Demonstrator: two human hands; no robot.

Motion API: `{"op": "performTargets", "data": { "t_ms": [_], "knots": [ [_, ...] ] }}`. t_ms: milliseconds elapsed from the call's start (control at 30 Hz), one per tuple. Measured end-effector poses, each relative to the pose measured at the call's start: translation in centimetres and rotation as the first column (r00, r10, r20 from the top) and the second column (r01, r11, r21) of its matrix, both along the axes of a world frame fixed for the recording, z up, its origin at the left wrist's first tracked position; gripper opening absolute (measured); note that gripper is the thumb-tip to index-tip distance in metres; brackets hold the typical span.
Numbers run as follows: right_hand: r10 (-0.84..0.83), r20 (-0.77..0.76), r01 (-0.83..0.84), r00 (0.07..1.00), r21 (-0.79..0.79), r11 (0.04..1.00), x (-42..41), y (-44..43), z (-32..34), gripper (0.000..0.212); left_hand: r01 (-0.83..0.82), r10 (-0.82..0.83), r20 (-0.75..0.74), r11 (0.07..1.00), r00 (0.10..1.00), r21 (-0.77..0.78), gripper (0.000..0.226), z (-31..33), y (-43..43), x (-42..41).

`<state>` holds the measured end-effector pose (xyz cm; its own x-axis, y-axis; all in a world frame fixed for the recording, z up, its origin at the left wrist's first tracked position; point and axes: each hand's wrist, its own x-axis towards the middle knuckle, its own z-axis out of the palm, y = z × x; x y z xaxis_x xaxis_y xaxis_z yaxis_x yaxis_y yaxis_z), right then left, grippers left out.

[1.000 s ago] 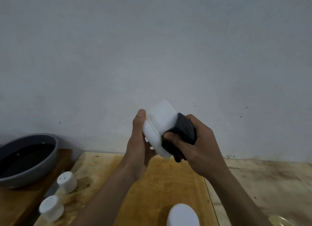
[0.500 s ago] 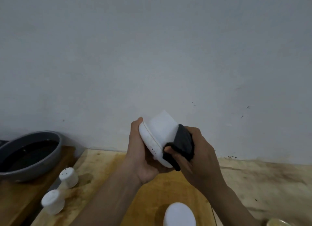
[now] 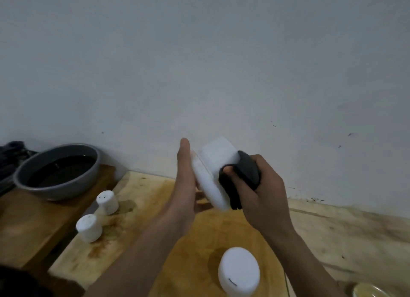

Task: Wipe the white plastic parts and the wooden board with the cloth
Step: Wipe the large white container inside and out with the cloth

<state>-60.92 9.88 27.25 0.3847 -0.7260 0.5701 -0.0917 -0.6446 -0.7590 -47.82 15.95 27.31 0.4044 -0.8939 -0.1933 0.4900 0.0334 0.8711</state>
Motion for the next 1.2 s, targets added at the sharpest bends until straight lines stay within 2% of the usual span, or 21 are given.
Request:
{"op": "performTargets", "data": {
  "t_ms": [33, 67, 133, 167, 233, 300, 333, 367, 467, 567, 600, 633, 667, 700, 733, 800, 900, 1000, 1100, 1167, 1200],
  "knots": [
    [-0.006, 0.047, 0.003, 0.999, 0.057, 0.998, 0.8, 0.3, 0.3, 0.029, -0.081, 0.088, 0.15, 0.995, 0.985, -0.051, 0.09, -0.8, 0.2, 0.1],
    [-0.001, 0.096, -0.01, 0.995, 0.112, 0.994, 1.7, 0.6, 0.7, 0.031, -0.119, 0.148, 0.229, 0.984, 0.962, -0.136, 0.103, -1.9, 0.2, 0.5],
    [0.008, 0.148, -0.036, 0.989, 0.182, 0.983, 3.0, 1.0, 1.5, 0.03, -0.15, 0.213, 0.25, 0.957, 0.944, -0.246, 0.113, -2.8, 0.1, 1.0],
    [0.002, 0.14, -0.028, 0.99, 0.182, 0.983, 3.6, 1.2, 1.7, 0.027, -0.154, 0.209, 0.242, 0.961, 0.947, -0.229, 0.113, -2.5, 0.3, 1.4],
    [-0.017, 0.09, 0.006, 0.996, 0.119, 0.993, 4.8, 1.9, 1.5, 0.02, -0.076, 0.075, -0.013, 0.982, 0.997, -0.175, 0.104, -2.0, 0.5, 2.7],
    [-0.026, -0.016, 0.026, 1.0, -0.02, 0.999, 5.7, 2.5, 0.4, 0.025, 0.069, -0.087, -0.306, 0.995, 0.948, -0.069, 0.085, -0.5, 0.9, 4.0],
    [-0.026, -0.082, 0.016, 0.996, -0.119, 0.993, 6.2, 2.6, -0.2, 0.03, 0.117, -0.135, -0.4, 0.991, 0.906, -0.07, 0.082, 0.2, 1.2, 4.9],
    [-0.025, -0.12, 0.004, 0.992, -0.167, 0.986, 6.2, 2.5, -0.9, 0.035, 0.131, -0.14, -0.405, 0.99, 0.904, -0.048, 0.079, 0.1, 1.0, 5.7],
    [0.017, -0.093, -0.019, 0.996, -0.019, 1.0, 7.0, 2.0, -0.8, 0.026, 0.044, -0.046, -0.3, 0.999, 0.953, -0.012, 0.072, -0.1, 1.1, 7.1],
    [0.05, -0.05, -0.05, 0.997, 0.0, 0.999, 8.0, 1.9, -0.4, 0.013, 0.032, -0.031, -0.11, 0.999, 0.993, 0.007, 0.113, -1.1, 1.2, 7.8],
    [0.064, -0.06, -0.065, 0.996, -0.021, 0.998, 8.5, 2.1, -0.5, 0.014, 0.038, -0.037, -0.06, 0.999, 0.998, 0.005, 0.119, -1.1, 1.3, 8.0],
    [0.064, -0.089, -0.07, 0.994, -0.061, 0.996, 8.9, 2.4, -0.9, 0.019, 0.098, -0.098, -0.019, 0.995, 0.995, -0.007, 0.111, -1.0, 1.9, 8.4],
    [0.052, -0.146, -0.073, 0.988, -0.14, 0.988, 9.1, 2.6, -1.5, 0.023, 0.176, -0.176, 0.023, 0.984, 0.984, -0.022, 0.093, -0.8, 2.2, 8.8],
    [0.017, -0.22, -0.075, 0.975, -0.255, 0.964, 9.2, 2.9, -2.1, 0.025, 0.255, -0.255, -0.034, 0.967, 0.966, -0.01, 0.07, -1.3, 2.2, 9.6],
    [-0.029, -0.291, -0.088, 0.956, -0.381, 0.921, 9.3, 3.0, -2.9, 0.027, 0.244, -0.242, -0.134, 0.97, 0.961, 0.0, 0.056, -1.4, 1.8, 10.3],
    [-0.06, -0.375, -0.167, 0.925, -0.546, 0.821, 9.1, 3.1, -4.1, 0.025, 0.177, -0.208, -0.285, 0.976, 0.936, -0.129, 0.05, -2.5, 2.4, 11.8],
    [-0.079, -0.448, -0.231, 0.89, -0.595, 0.769, 9.0, 3.0, -4.6, 0.025, 0.141, -0.193, -0.316, 0.974, 0.929, -0.18, 0.05, -4.4, 2.7, 13.5],
    [-0.091, -0.537, -0.239, 0.838, -0.512, 0.825, 9.4, 3.2, -4.1, 0.031, 0.171, -0.23, -0.274, 0.96, 0.934, -0.222, 0.067, -5.2, 2.7, 13.9],
    [0.032, -0.669, -0.342, 0.742, -0.337, 0.877, 9.5, 4.5, -3.3, 0.039, 0.205, -0.283, -0.236, 0.93, 0.93, -0.306, 0.078, -5.8, 2.5, 14.9],
    [0.202, -0.697, -0.384, 0.688, -0.113, 0.916, 9.0, 5.0, -1.6, 0.035, 0.245, -0.319, -0.198, 0.914, 0.927, -0.324, 0.077, -5.9, 2.3, 15.4],
    [0.313, -0.654, -0.377, 0.689, 0.046, 0.925, 8.6, 4.9, -0.6, 0.029, 0.269, -0.343, -0.194, 0.906, 0.919, -0.327, 0.076, -6.1, 2.1, 15.6]
  ]
}}
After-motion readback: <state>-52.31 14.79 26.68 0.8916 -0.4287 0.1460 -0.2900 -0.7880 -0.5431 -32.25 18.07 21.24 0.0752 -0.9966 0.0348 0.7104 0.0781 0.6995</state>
